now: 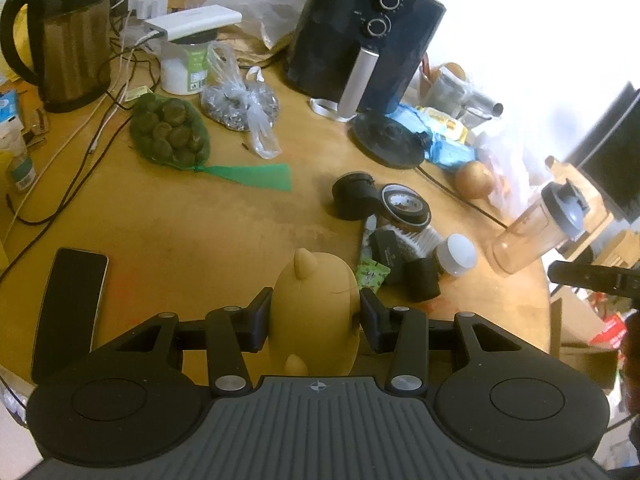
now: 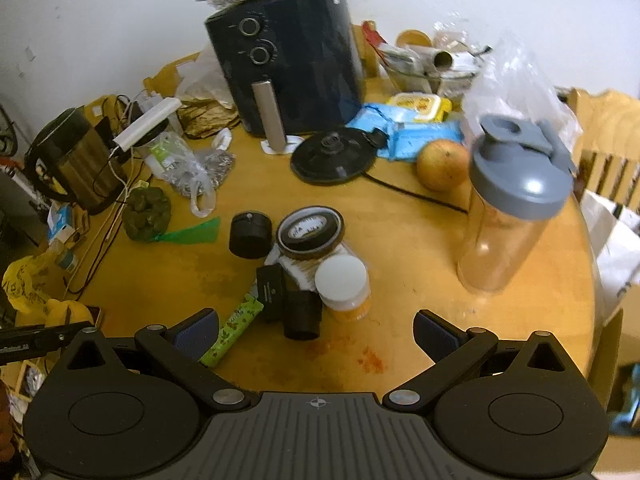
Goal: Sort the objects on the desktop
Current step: 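Lift the pig figure with the left gripper while the right gripper grasps the white-lidded jar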
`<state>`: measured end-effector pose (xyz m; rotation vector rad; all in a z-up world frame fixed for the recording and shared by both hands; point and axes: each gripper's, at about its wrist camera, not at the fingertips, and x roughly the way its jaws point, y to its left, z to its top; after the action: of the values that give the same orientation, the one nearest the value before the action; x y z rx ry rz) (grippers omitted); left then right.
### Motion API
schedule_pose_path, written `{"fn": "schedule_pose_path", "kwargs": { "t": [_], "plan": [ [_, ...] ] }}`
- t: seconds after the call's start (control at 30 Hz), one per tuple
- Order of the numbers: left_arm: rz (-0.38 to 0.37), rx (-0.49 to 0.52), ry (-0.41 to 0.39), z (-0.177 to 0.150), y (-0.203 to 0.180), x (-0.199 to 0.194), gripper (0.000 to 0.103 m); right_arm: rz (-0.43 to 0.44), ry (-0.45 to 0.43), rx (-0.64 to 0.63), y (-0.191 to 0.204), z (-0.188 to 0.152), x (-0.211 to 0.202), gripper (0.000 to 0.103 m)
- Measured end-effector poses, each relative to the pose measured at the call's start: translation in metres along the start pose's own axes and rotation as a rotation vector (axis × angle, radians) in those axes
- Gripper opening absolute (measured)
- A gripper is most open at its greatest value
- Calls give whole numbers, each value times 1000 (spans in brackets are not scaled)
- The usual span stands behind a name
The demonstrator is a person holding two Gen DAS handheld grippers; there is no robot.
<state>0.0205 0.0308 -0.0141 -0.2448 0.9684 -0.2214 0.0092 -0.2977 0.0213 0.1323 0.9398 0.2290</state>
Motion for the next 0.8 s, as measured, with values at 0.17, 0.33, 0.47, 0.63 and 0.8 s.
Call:
{"fn": "schedule_pose_path", "kwargs": {
  "t": [0.17,0.33,0.47,0.63,0.8],
  "plan": [
    [3,-25,-20,-2,1,-8,44,13,-11,-51,4,9,7,103],
    [-1,-50,-33,-6,1,-13,44,15,-24,-107,9,20,14,103],
    [-13,-63,-36,-8,0,-13,44,18,-33,-128,8,30,20,103],
    [-20,-75,-48,-10,-2,-14,44,25,-39,-161,8,42,28,103],
    [-16,-98,-65,-7,-2,-14,44,36,-14,-185,9,49,41,103]
  ]
}}
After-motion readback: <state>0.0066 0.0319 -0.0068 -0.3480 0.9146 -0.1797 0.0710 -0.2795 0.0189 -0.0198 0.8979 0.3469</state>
